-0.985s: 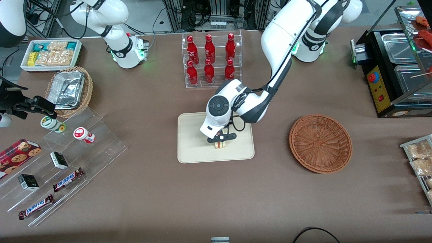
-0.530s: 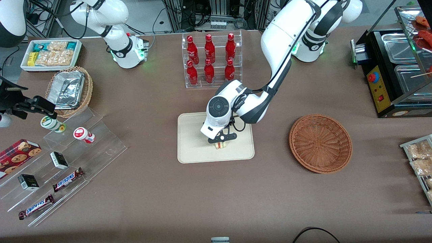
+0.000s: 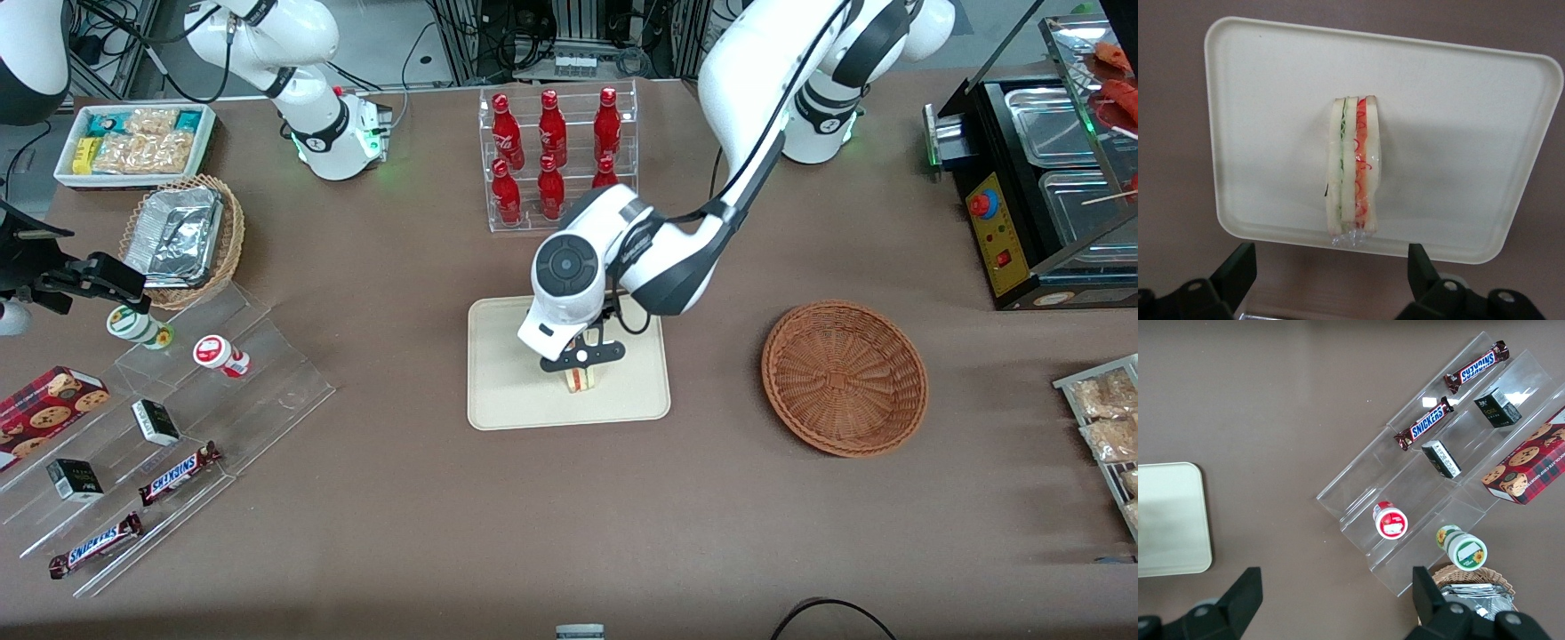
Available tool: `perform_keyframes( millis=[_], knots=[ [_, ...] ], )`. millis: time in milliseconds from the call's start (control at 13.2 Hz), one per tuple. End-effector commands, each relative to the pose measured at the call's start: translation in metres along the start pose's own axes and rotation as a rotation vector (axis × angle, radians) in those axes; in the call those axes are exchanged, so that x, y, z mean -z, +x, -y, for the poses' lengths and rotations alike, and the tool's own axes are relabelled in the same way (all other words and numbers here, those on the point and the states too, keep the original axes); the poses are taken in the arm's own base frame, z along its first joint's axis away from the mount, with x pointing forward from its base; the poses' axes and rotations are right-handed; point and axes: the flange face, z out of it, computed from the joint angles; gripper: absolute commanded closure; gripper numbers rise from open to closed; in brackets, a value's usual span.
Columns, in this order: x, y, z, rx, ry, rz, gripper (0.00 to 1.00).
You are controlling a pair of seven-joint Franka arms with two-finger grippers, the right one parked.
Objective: Place sandwich from basket to tray
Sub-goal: 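Lower the sandwich onto the tray with the left gripper, then open the left gripper to release the sandwich on the tray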
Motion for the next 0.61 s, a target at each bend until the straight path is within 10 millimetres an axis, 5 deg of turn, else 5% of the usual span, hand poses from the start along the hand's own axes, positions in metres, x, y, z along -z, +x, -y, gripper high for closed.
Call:
perform_keyframes(
  millis=[0, 227, 530],
  knots=[
    [0.043, 0.004, 0.025, -0.016, -0.002, 0.008, 0.00],
    [0.071, 0.010, 0.055, -0.135, 0.037, 0.029, 0.00],
    [0.107, 0.042, 0.134, -0.155, 0.032, 0.046, 0.00]
  ],
)
